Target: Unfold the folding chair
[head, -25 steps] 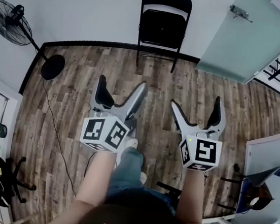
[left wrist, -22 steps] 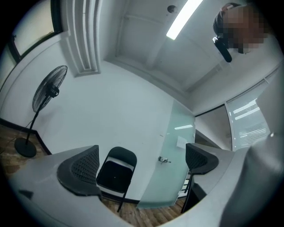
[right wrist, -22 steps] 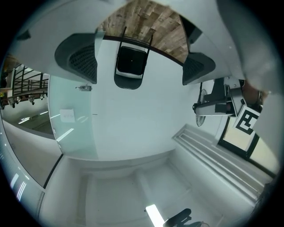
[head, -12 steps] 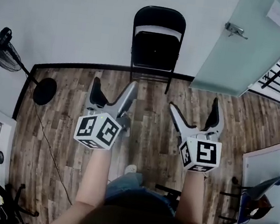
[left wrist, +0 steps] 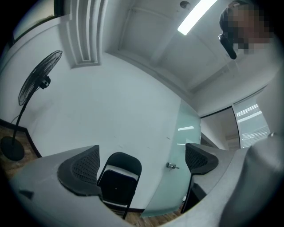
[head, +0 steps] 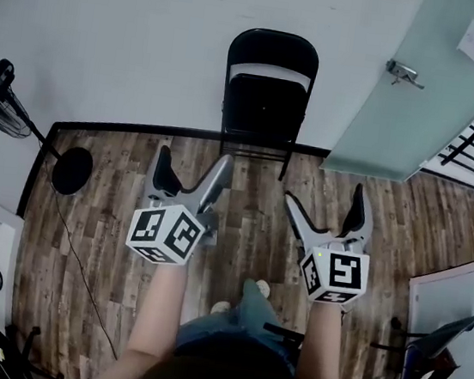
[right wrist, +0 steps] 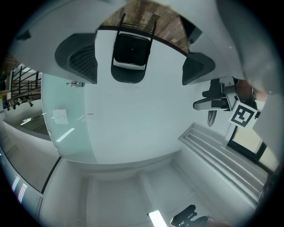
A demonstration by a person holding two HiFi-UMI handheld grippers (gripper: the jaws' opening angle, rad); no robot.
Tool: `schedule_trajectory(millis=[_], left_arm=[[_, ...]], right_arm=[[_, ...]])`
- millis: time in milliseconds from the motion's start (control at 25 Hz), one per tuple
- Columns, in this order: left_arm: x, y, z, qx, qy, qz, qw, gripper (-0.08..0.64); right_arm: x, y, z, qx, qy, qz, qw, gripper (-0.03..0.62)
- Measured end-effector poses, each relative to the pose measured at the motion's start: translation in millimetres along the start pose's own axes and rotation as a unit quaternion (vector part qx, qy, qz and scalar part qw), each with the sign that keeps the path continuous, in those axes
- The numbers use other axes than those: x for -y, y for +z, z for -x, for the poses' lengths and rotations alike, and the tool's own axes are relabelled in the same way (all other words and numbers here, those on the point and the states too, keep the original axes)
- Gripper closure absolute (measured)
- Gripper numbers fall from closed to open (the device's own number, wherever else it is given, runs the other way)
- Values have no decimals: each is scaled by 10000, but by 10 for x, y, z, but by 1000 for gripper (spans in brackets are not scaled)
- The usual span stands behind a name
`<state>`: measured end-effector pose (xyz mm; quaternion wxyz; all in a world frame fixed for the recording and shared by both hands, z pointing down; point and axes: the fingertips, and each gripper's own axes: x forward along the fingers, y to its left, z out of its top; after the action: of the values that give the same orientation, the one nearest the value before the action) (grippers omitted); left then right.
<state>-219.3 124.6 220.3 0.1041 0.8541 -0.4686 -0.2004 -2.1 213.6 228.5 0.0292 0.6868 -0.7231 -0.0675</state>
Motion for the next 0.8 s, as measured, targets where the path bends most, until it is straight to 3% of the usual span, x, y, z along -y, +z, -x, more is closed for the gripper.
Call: schedule_trajectory(millis=[400, 640, 800], left_arm=[[-302, -265, -752, -216, 189, -135, 9995, -10], [-376, -346, -1525, -151, 247, -212, 9994, -9], [-386, -426, -2141, -111, 293, -273, 9991, -9]], right_arm=[[312, -301, -887, -187, 218, -313, 9991, 20], [686, -394, -1652, -188, 365, -338, 9986, 20], [1043, -410, -2231, -132, 488, -640, 9967, 20]])
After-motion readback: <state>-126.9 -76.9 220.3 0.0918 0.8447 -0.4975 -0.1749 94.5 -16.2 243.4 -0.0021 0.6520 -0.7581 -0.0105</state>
